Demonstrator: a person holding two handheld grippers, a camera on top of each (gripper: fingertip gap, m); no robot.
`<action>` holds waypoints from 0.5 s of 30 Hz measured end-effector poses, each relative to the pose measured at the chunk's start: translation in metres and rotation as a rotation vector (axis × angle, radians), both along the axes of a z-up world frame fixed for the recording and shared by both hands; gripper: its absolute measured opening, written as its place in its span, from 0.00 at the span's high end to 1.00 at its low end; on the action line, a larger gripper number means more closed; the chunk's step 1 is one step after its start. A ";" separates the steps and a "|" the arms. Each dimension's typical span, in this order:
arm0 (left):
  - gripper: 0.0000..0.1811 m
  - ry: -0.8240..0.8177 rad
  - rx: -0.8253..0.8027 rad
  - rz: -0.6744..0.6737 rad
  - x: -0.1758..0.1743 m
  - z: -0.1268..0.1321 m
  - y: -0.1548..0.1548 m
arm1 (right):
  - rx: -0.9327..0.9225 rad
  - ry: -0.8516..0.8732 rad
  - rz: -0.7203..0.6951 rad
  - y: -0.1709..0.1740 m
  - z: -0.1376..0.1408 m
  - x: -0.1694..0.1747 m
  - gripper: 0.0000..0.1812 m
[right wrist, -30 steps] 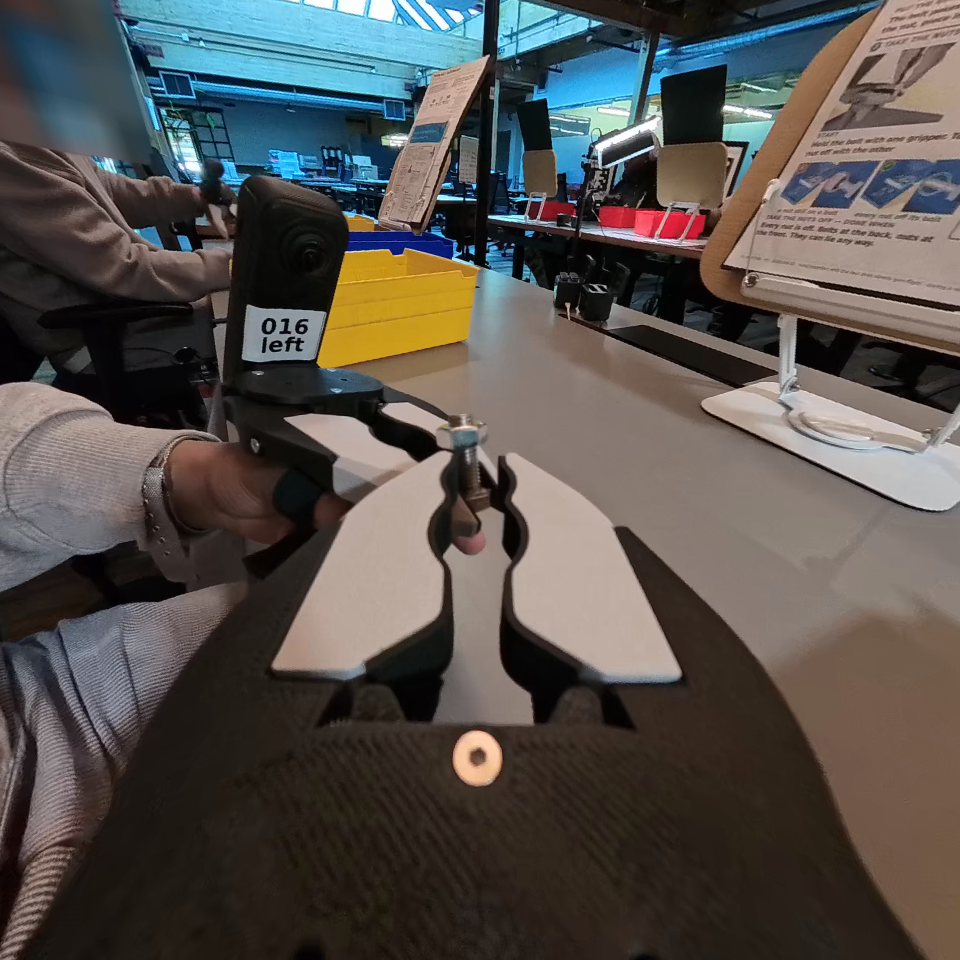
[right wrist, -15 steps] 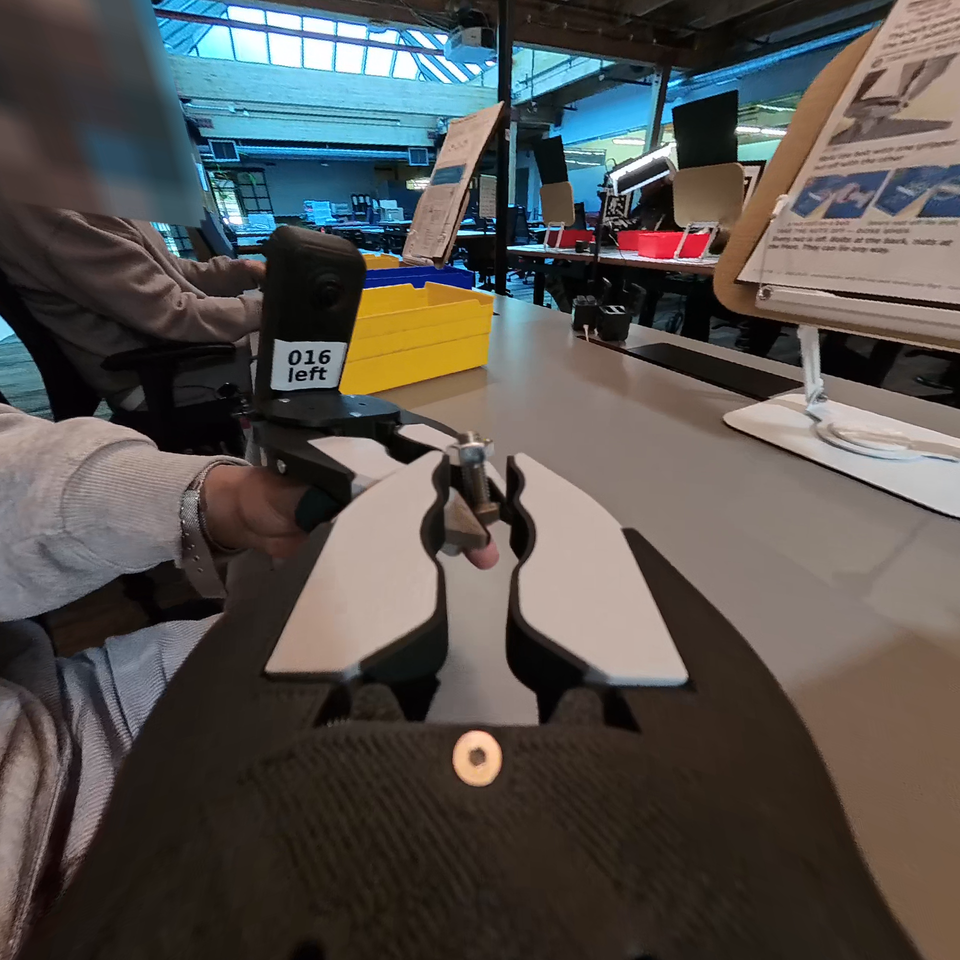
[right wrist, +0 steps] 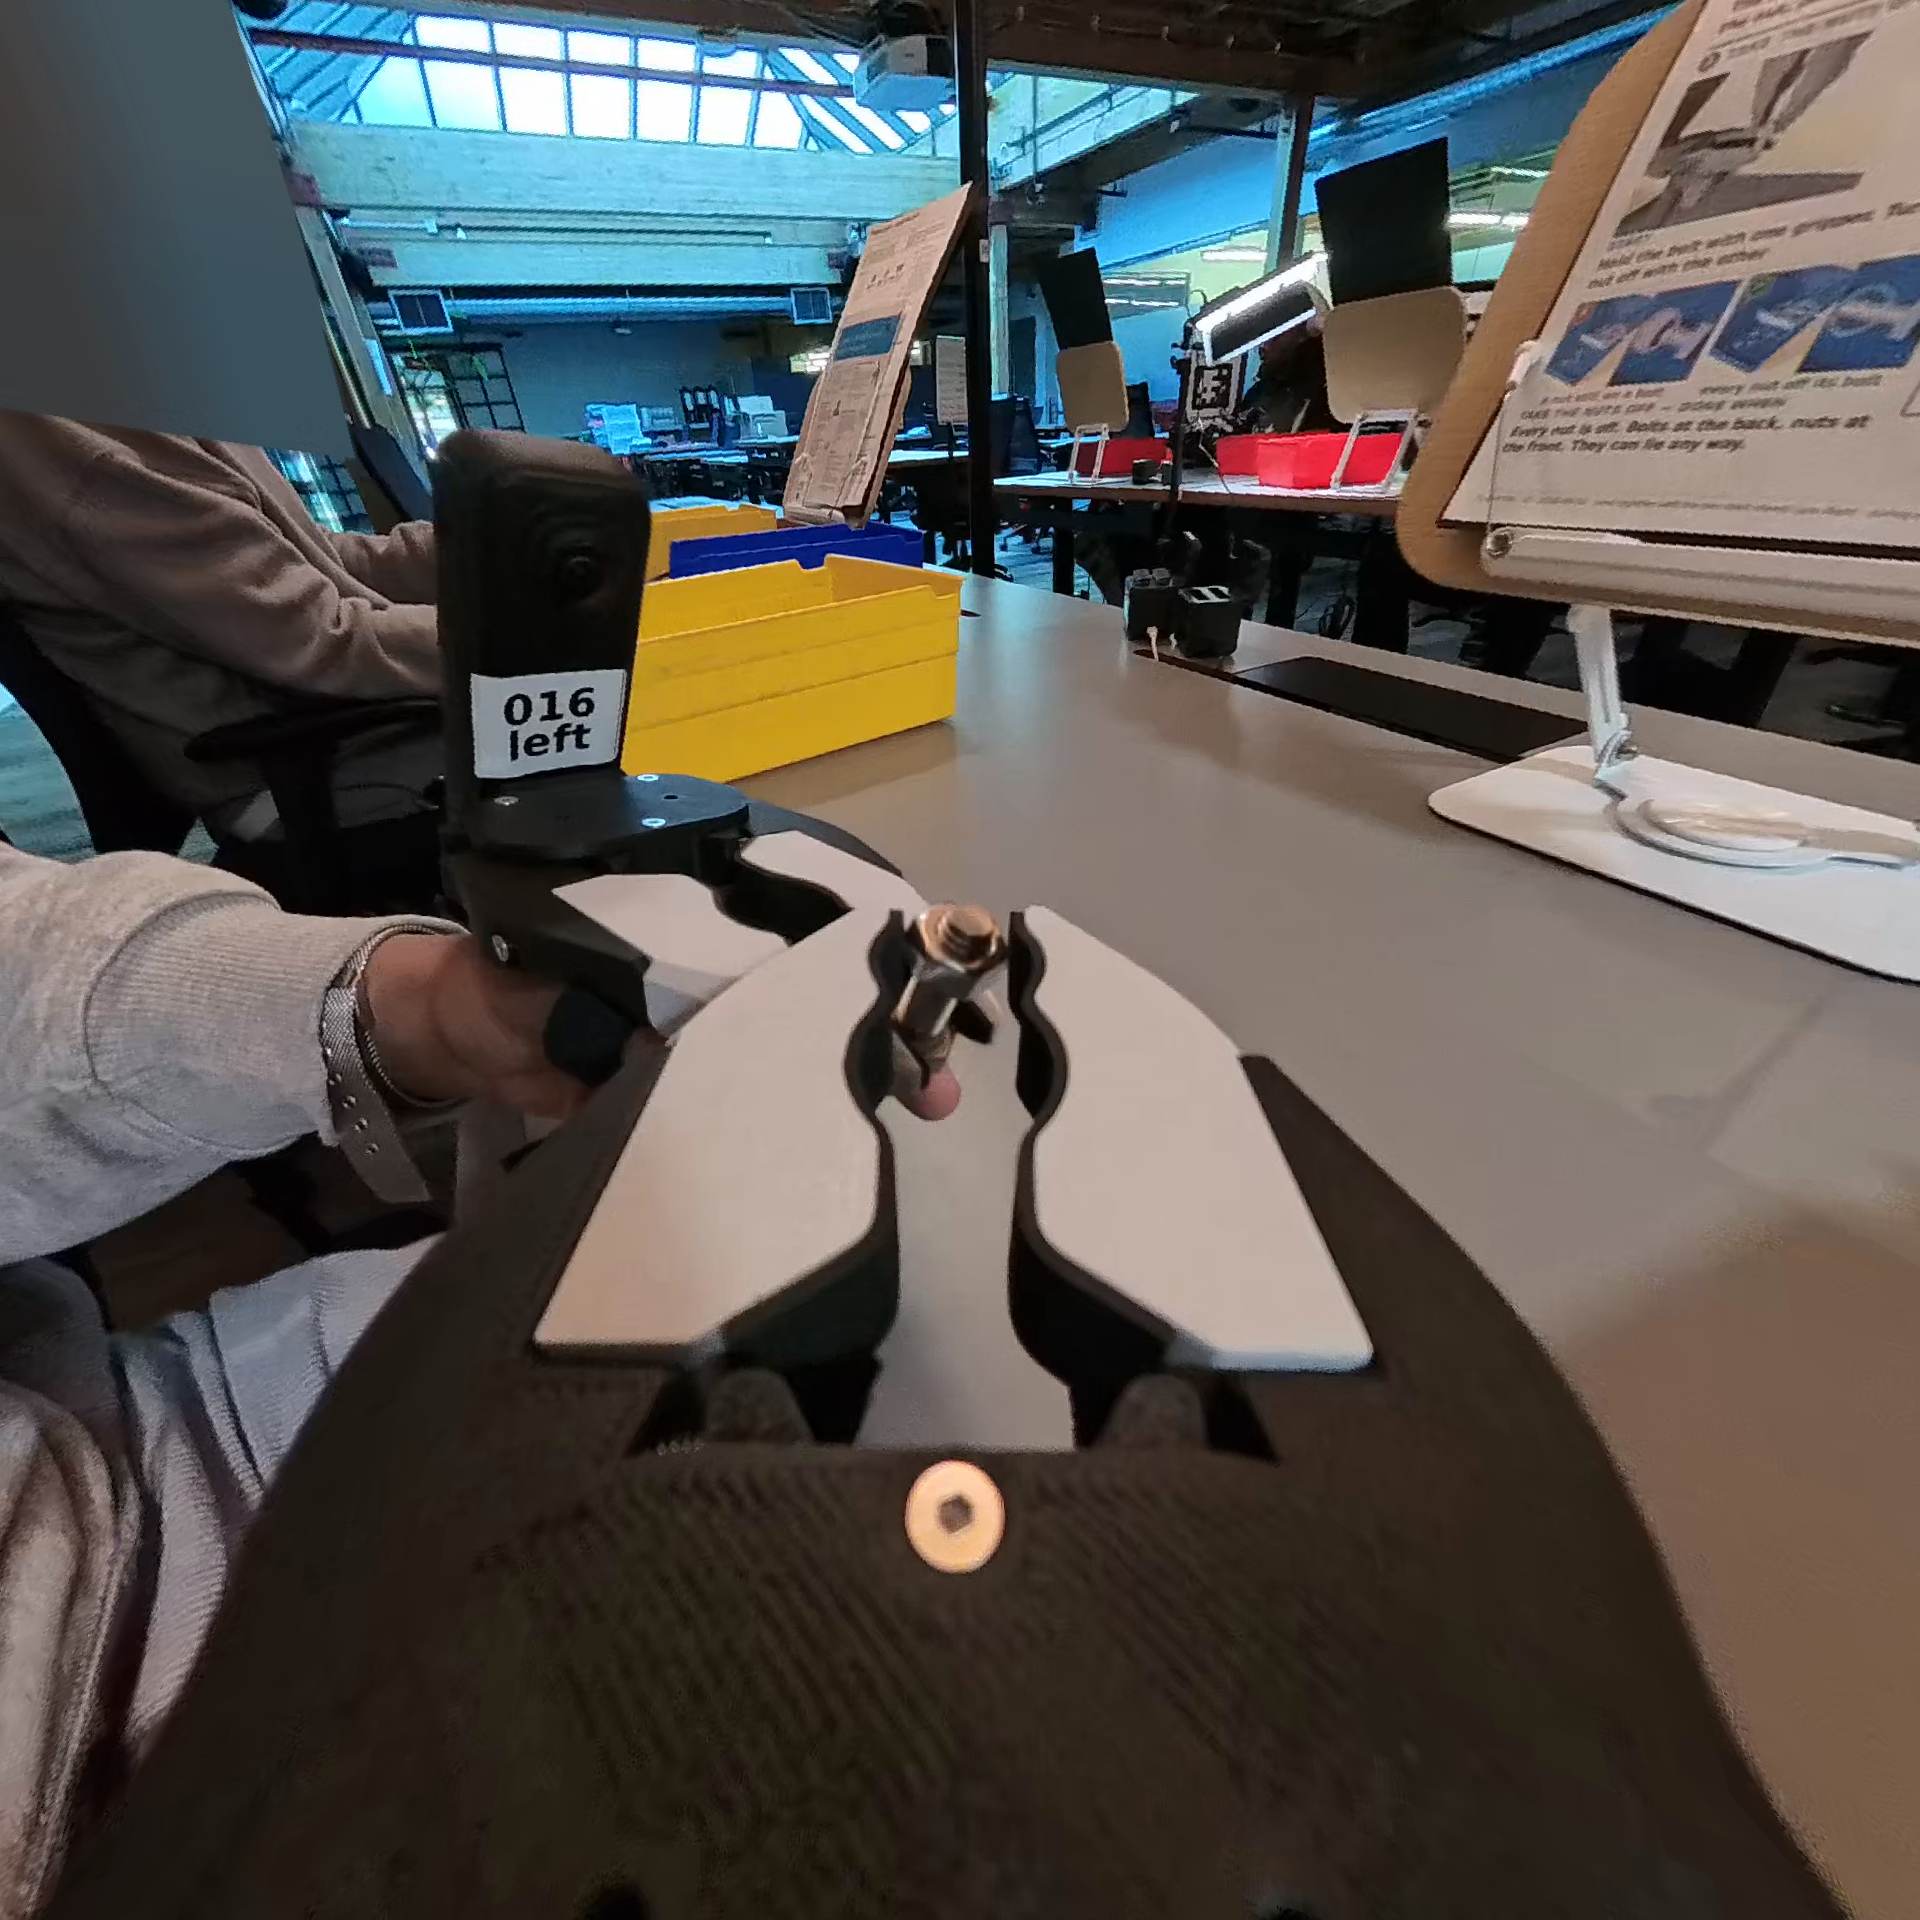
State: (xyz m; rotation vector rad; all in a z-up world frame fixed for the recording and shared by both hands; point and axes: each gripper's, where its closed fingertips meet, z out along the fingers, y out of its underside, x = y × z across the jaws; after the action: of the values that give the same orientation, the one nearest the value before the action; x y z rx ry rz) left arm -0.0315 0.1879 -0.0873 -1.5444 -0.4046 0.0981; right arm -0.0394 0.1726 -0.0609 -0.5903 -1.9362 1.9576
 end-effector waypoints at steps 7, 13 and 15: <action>0.90 0.002 0.019 0.007 -0.001 0.002 -0.001 | -0.048 -0.024 0.020 -0.001 0.003 0.001 0.90; 0.90 0.005 0.048 0.014 -0.001 0.005 -0.002 | -0.066 -0.059 0.009 0.002 0.002 -0.002 0.87; 0.90 0.000 0.051 0.009 -0.001 0.005 -0.002 | -0.078 -0.088 0.026 0.001 0.000 -0.002 0.86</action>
State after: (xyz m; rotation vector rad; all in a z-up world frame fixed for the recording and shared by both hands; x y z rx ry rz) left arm -0.0322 0.1859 -0.0822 -1.4928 -0.4111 0.0937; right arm -0.0415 0.1731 -0.0608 -0.6868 -1.9349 2.0634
